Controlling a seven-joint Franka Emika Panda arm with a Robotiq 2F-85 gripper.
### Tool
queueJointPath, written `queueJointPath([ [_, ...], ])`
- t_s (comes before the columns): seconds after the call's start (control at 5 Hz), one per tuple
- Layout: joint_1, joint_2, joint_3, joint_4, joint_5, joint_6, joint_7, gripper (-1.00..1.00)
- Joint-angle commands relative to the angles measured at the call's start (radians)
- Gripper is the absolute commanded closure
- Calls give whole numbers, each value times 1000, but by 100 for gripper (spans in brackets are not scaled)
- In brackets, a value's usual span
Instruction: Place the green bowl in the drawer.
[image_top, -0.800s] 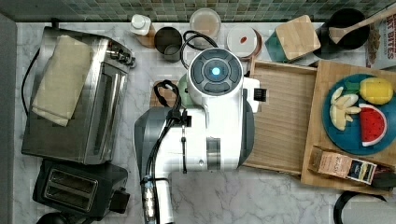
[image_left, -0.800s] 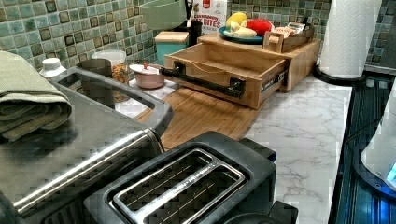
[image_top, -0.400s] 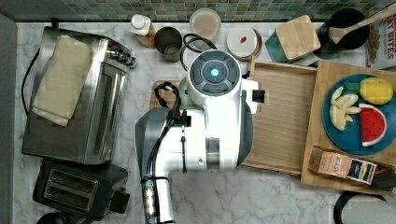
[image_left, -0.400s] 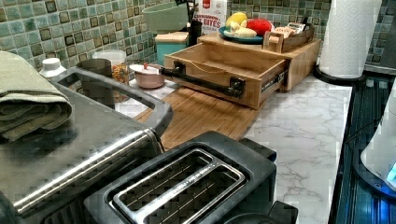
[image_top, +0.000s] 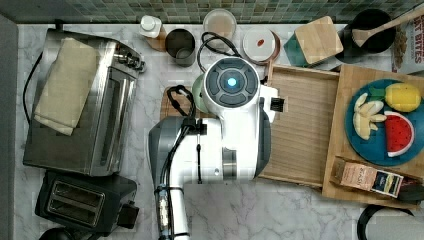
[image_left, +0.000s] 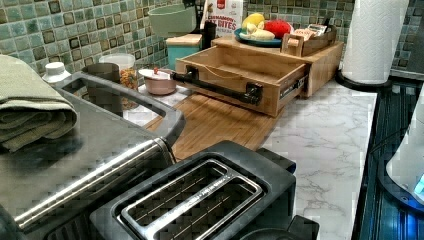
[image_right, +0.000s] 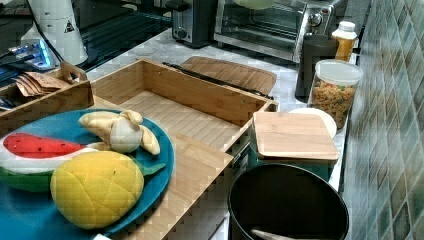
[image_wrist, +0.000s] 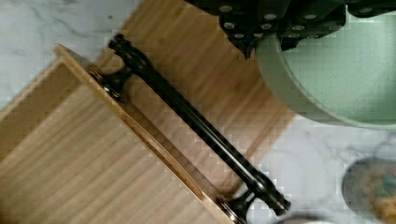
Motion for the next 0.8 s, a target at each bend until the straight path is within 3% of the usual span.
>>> queueJointPath([
  [0.2, -101, -8, -97, 26, 25, -32, 109, 100],
  [0.8, -152, -20, -157, -60, -6, 116, 403, 100],
])
